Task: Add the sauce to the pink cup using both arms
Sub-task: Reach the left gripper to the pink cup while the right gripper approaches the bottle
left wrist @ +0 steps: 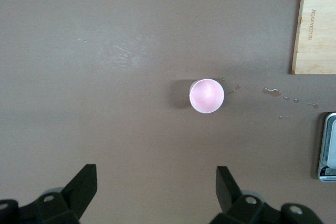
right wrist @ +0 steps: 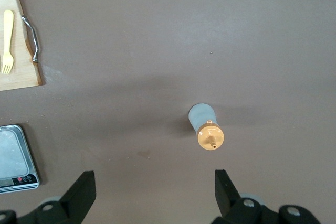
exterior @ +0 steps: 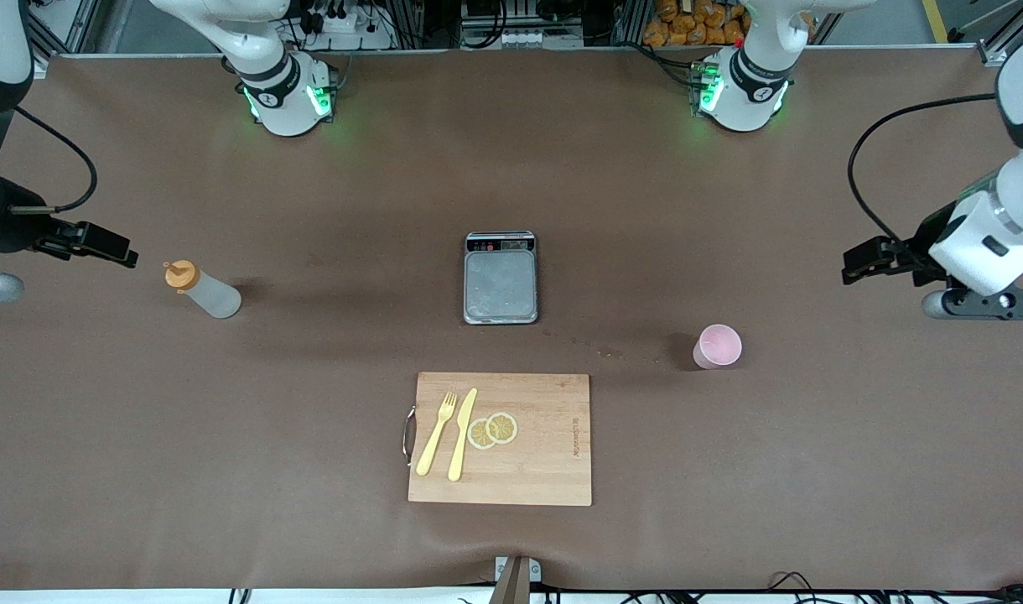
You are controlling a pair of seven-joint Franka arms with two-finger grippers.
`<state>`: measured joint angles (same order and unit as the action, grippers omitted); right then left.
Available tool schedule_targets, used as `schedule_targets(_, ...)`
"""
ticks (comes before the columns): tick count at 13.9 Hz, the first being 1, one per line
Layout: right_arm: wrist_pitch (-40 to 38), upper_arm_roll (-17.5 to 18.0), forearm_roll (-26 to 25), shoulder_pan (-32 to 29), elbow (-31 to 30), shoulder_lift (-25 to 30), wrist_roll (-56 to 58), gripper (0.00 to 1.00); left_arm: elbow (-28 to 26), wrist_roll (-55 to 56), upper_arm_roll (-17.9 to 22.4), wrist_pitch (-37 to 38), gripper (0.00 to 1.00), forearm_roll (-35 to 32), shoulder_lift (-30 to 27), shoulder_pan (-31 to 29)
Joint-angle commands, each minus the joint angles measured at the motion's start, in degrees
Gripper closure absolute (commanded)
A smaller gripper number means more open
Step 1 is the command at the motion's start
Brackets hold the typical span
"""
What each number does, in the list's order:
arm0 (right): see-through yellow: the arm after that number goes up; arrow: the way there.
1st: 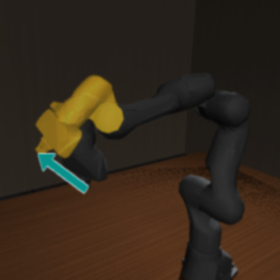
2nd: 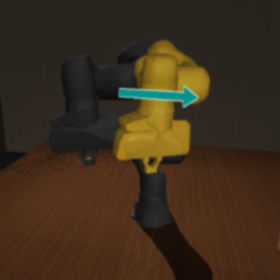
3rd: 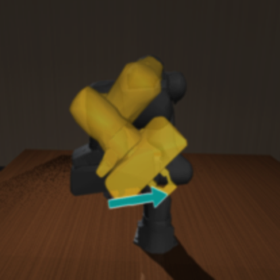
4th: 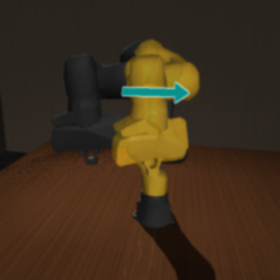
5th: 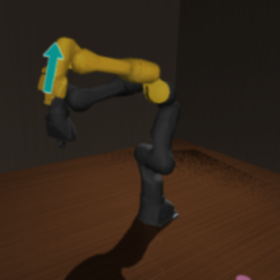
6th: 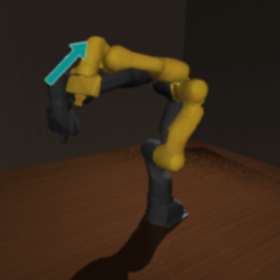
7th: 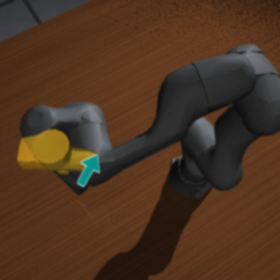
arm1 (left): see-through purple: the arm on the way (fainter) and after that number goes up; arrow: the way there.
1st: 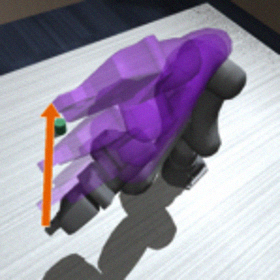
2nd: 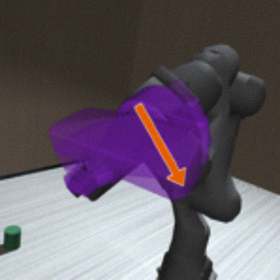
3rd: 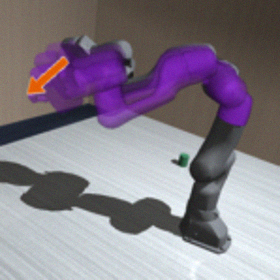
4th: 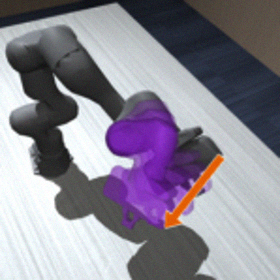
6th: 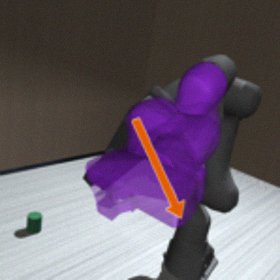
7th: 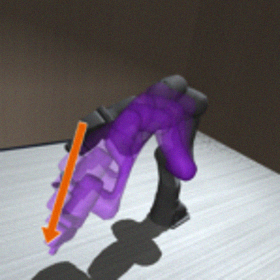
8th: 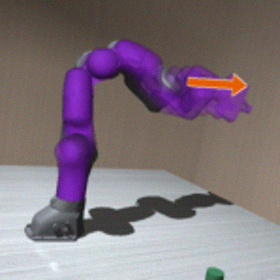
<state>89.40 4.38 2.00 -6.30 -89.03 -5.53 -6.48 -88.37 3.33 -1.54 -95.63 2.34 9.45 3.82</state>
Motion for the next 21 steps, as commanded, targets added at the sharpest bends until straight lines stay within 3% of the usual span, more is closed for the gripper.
schedule_targets(1, -0.37, 0.46, 0.03, -1.7, 1.14, -1.32, 0.5, 0.0, -6.09, -0.08, -0.4, -5.52, 0.0, 3.45, -1.1, -0.48)
schedule_targets(5, -0.28, 0.46, 0.11, -6.7, 1.23, -2.99, 2.7, 0.0, -10.76, 2.02, -0.4, -13.94, 0.0, 10.13, 0.65, -0.4)
schedule_targets(10, -0.28, 0.46, 0.81, -12.68, 1.14, -7.21, 2.52, 0.0, -10.94, 7.47, -0.4, -21.34, 0.0, 10.5, 6.45, 1.44)
schedule_targets(15, -3.97, 0.46, 7.48, -19.18, 1.05, -11.68, 0.77, 0.0, -10.68, 8.09, -0.22, -27.24, 0.0, 8.66, 13.3, 4.17)
schedule_targets(17, -3.97, 0.46, 9.42, -22.08, 1.31, -14.49, 0.33, 0.0, -11.03, 8.0, -0.4, -26.89, 0.0, 2.71, 15.5, 4.35)
schedule_targets(21, -3.97, 0.46, 18.54, -28.49, 1.31, -20.64, 0.24, 0.0, -11.12, 6.51, -0.48, -25.22, 0.0, 1.01, 18.67, 4.44)
